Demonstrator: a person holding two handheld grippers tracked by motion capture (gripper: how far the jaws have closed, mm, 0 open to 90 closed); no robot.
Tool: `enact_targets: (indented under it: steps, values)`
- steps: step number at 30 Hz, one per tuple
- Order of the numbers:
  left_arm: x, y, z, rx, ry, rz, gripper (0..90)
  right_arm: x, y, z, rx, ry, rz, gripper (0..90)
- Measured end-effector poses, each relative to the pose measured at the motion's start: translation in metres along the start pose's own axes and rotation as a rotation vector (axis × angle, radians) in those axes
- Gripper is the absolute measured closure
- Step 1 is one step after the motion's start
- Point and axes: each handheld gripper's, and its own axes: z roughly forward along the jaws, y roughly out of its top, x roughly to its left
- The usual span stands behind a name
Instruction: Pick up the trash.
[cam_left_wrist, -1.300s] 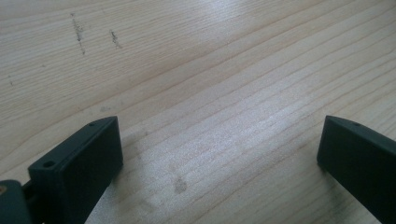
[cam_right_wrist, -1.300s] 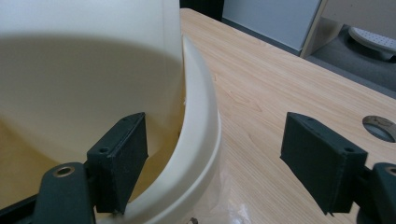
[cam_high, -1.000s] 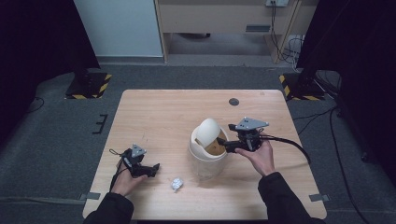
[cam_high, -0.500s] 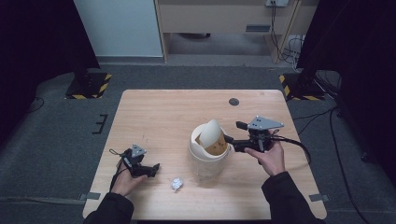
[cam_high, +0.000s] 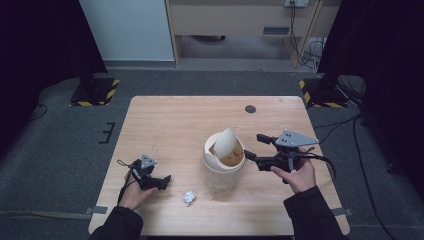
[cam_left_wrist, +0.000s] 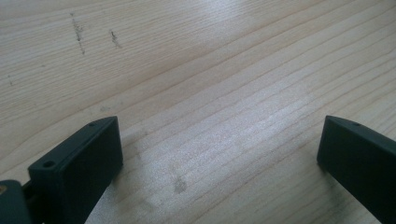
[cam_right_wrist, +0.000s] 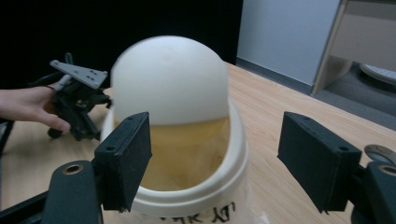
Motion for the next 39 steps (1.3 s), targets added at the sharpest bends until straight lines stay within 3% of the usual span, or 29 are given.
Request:
enact_targets:
  steps: [6, 13, 28, 32, 39]
  values:
    - [0.000, 0.000, 0.000, 0.000, 0.000, 0.000, 0.0, 0.018, 0.011, -0.003, -0.007, 0.050, -0.041, 25.1]
    - [0.000, 0.000, 0.000, 0.000, 0.000, 0.000, 0.0, 0.035, 0.018, 0.001, -0.031, 0.087, -0.045, 24.6]
    - [0.000, 0.000, 0.000, 0.000, 0.000, 0.000, 0.0, 0.059, 0.004, 0.027, -0.019, 0.206, -0.029, 28.3]
    - [0.000, 0.000, 0.000, 0.000, 0.000, 0.000, 0.0, 0.068, 0.001, 0.034, 0.021, 0.227, -0.073, 28.4]
    - [0.000, 0.000, 0.000, -0.002, 0.000, -0.002, 0.0, 0.079, -0.002, 0.046, 0.044, 0.255, -0.083, 28.7]
